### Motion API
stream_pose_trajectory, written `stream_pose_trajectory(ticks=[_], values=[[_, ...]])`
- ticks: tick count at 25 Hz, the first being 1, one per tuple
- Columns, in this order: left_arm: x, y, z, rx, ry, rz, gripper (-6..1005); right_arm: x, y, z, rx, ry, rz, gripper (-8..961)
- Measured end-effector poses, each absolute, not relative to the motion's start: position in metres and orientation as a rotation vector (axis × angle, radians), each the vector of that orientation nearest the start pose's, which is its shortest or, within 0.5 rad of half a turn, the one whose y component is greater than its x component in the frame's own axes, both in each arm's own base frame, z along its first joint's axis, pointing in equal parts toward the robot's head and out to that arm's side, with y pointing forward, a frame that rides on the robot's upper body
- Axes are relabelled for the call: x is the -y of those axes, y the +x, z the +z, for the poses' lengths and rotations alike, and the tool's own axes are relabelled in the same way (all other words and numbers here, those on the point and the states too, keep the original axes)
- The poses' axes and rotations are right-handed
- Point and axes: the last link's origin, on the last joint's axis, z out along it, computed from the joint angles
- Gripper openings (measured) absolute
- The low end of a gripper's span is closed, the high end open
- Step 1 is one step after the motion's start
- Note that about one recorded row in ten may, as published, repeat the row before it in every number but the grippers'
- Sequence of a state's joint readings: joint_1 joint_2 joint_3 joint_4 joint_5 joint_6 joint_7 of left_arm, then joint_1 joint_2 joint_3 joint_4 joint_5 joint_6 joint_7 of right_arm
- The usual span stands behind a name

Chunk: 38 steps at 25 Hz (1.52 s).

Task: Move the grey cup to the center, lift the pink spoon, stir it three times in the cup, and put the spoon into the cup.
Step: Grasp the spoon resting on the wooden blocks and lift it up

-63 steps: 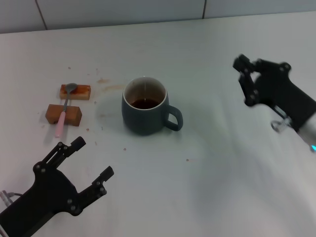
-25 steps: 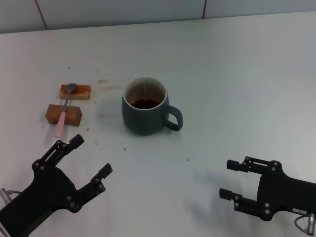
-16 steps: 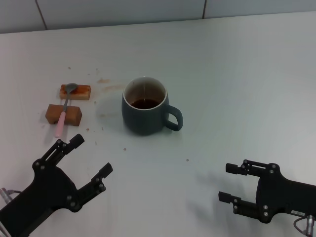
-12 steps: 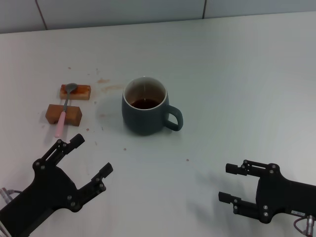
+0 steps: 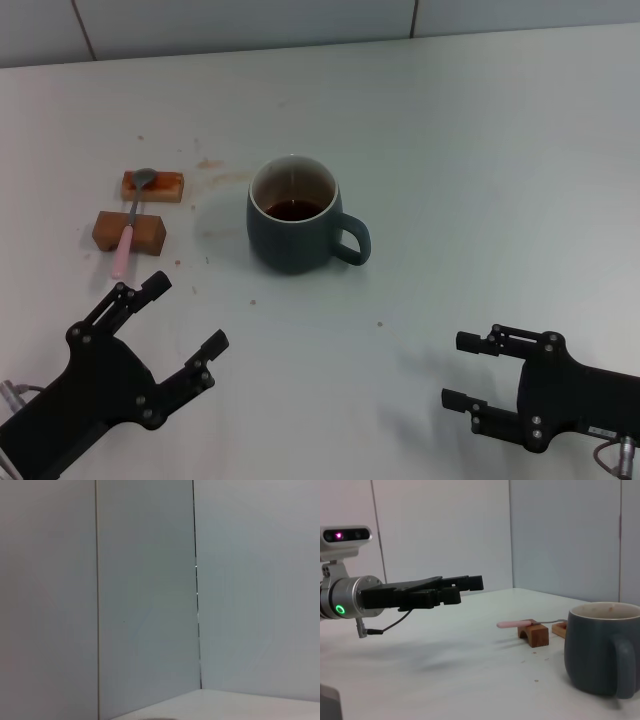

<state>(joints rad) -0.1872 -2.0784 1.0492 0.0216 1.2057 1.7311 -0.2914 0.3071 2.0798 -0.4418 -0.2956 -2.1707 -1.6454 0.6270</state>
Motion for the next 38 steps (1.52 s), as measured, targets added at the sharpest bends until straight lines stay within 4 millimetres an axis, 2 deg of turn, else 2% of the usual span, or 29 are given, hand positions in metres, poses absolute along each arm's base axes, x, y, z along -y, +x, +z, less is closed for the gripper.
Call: stream_pose_trajectory(ticks=[2, 7, 8, 9, 12, 13, 14, 17, 18, 21, 26, 27, 29, 30, 31, 38], values=[[-0.175, -0.317, -0.052, 0.293, -2.203, -1.006, 828, -0.208, 0.329, -0.049, -0.323, -2.675, 0.777, 639], [-0.183, -0.317, -0.042, 0.515, -2.013, -1.127, 828, -0.209, 0.329, -0.049, -0.323, -2.676, 0.781, 639], [-0.183, -0.317, -0.042, 0.515, -2.013, -1.127, 828, -0.209, 0.329, -0.049, -0.323, -2.676, 0.781, 639], [-0.192, -0.317, -0.033, 0.699, -1.880, -1.253, 828, -0.209, 0.329, -0.049, -0.323, -2.676, 0.781, 639], [-0.199, -0.319, -0.026, 0.854, -1.776, -1.363, 828, -0.210, 0.328, -0.049, -0.319, -2.677, 0.781, 640], [-0.199, -0.319, -0.026, 0.854, -1.776, -1.363, 828, -0.210, 0.328, -0.049, -0.319, -2.677, 0.781, 640], [-0.205, -0.322, -0.020, 0.987, -1.692, -1.458, 828, -0.210, 0.328, -0.049, -0.318, -2.677, 0.782, 640], [-0.208, -0.326, -0.015, 1.129, -1.601, -1.552, 828, -0.211, 0.327, -0.049, -0.313, -2.680, 0.782, 640], [-0.208, -0.326, -0.015, 1.129, -1.601, -1.552, 828, -0.211, 0.327, -0.049, -0.313, -2.680, 0.782, 640], [-0.210, -0.335, -0.012, 1.313, -1.465, -1.634, 828, -0.212, 0.327, -0.048, -0.309, -2.681, 0.781, 639], [-0.210, -0.337, -0.012, 1.364, -1.428, -1.652, 829, -0.212, 0.327, -0.047, -0.304, -2.681, 0.778, 638], [-0.211, -0.342, -0.014, 1.472, -1.363, -1.675, 829, -0.212, 0.327, -0.047, -0.303, -2.683, 0.778, 638], [-0.211, -0.342, -0.014, 1.472, -1.363, -1.675, 829, -0.212, 0.327, -0.047, -0.298, -2.689, 0.775, 638], [-0.211, -0.345, -0.017, 1.567, -1.315, -1.686, 829, -0.213, 0.327, -0.048, -0.296, -2.692, 0.775, 638], [-0.211, -0.347, -0.019, 1.589, -1.302, -1.679, 828, -0.213, 0.327, -0.048, -0.295, -2.693, 0.774, 638], [-0.209, -0.357, -0.026, 1.664, -1.255, -1.609, 828, -0.215, 0.327, -0.046, -0.282, -2.695, 0.767, 639]])
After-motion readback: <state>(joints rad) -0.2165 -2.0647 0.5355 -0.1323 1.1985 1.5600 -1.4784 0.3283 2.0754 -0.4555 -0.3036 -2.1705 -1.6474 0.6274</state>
